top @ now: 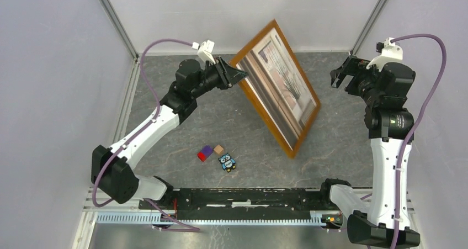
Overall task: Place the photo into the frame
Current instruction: Turn over the photo frame at the center of the board.
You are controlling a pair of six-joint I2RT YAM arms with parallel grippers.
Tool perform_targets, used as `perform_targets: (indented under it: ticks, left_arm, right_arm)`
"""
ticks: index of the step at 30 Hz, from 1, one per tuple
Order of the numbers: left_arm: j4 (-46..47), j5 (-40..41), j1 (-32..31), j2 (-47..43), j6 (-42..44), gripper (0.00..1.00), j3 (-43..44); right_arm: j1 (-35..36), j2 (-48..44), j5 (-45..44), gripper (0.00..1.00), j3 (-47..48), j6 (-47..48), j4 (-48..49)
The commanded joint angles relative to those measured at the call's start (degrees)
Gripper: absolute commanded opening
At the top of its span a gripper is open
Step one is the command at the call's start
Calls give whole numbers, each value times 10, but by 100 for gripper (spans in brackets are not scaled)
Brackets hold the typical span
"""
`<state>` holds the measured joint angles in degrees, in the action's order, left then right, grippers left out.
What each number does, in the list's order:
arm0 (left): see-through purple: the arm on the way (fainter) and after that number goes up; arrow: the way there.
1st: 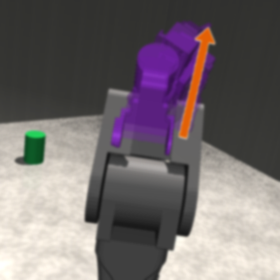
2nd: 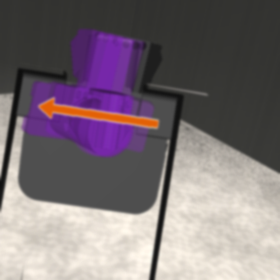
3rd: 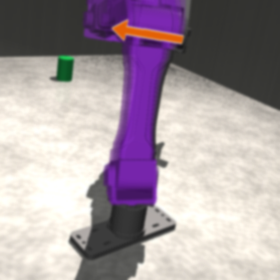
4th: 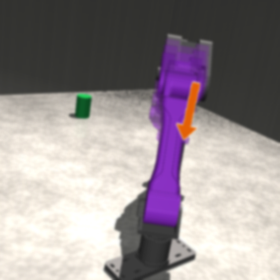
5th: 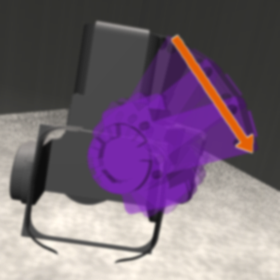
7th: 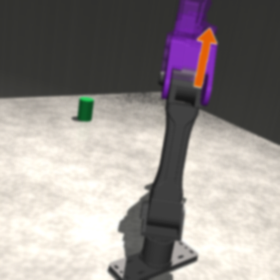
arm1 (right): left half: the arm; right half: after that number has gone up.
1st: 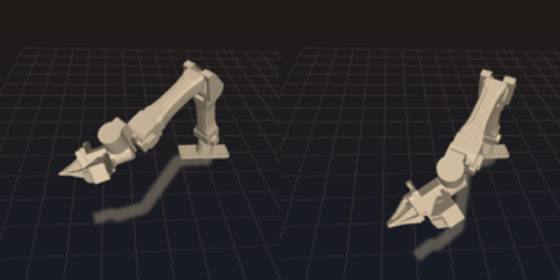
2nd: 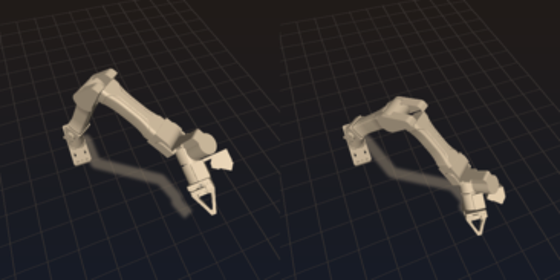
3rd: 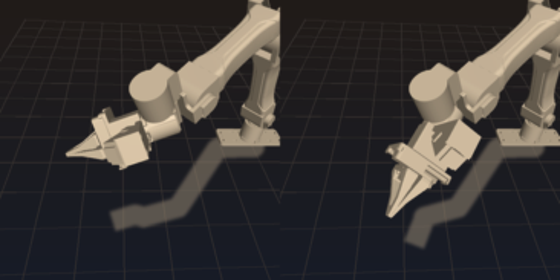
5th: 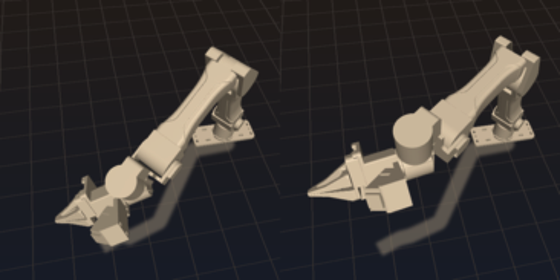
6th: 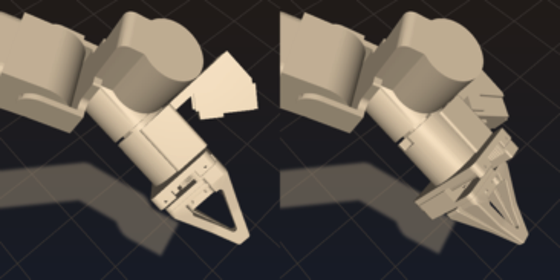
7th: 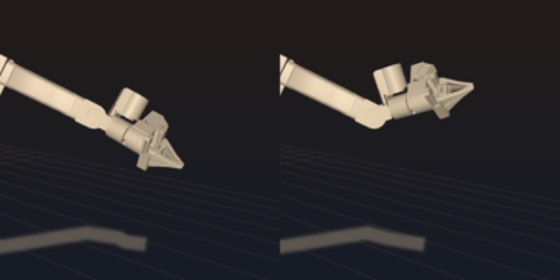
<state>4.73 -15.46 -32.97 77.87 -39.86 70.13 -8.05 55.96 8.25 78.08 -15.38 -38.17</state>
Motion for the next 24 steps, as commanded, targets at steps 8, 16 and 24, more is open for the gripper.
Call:
perform_targets:
  ticks: [8, 16, 24]
  left_arm:
    - [432, -149, 35, 129, -376, 2, -144]
    - [541, -143, -18, 331, -453, 2, -65]
    - [425, -146, -25, 418, -346, 2, -73]
  right_arm:
    - [-3, -27, 42, 98, -29, -20, 47]
    - [-3, -38, 61, 98, -19, -13, 26]
    - [-3, -56, 91, 98, -71, -5, 38]
